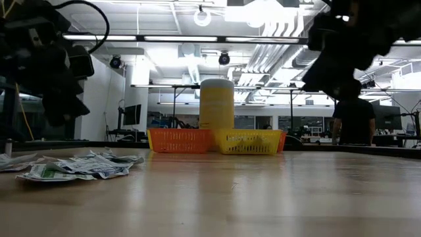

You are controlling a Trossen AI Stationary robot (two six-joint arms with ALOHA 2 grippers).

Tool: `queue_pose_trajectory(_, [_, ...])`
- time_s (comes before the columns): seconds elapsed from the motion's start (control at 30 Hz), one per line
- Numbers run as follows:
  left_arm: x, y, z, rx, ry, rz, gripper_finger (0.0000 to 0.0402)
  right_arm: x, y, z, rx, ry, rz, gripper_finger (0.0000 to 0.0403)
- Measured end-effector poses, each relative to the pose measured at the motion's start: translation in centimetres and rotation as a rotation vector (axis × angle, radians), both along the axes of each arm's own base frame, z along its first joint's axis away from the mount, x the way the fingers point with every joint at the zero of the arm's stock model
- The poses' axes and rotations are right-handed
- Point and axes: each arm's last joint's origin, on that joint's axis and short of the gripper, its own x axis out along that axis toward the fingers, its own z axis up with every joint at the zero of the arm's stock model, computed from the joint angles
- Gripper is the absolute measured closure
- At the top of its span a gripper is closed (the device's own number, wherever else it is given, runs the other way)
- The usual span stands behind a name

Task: Pick & Place First Aid Supplies
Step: Put the black towelette pack into the bottom yellow basket

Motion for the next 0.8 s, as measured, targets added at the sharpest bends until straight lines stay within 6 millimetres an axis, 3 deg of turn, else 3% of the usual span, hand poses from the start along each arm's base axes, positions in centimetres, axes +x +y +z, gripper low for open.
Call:
queue_pose_trajectory(0.2, [0.4, 0.0, -1.2, -0.103, 0.139, 0.06, 0.0211, -2.0, -0.4, -1.0, 0.048, -0.062, -0.013, 0.0332])
queue_pose_trajectory(0.47, [1.0, 0.0, -2.7, -0.335, 0.334, 0.2, 0.0211, -2.1, -0.4, -0.8, 0.004, -0.089, 0.017, 0.0331])
queue_pose_trajectory(0.8, [1.9, 0.1, -3.9, -0.297, 0.376, 0.212, 0.0211, -2.1, -0.4, -0.8, -0.009, -0.089, 0.025, 0.0331])
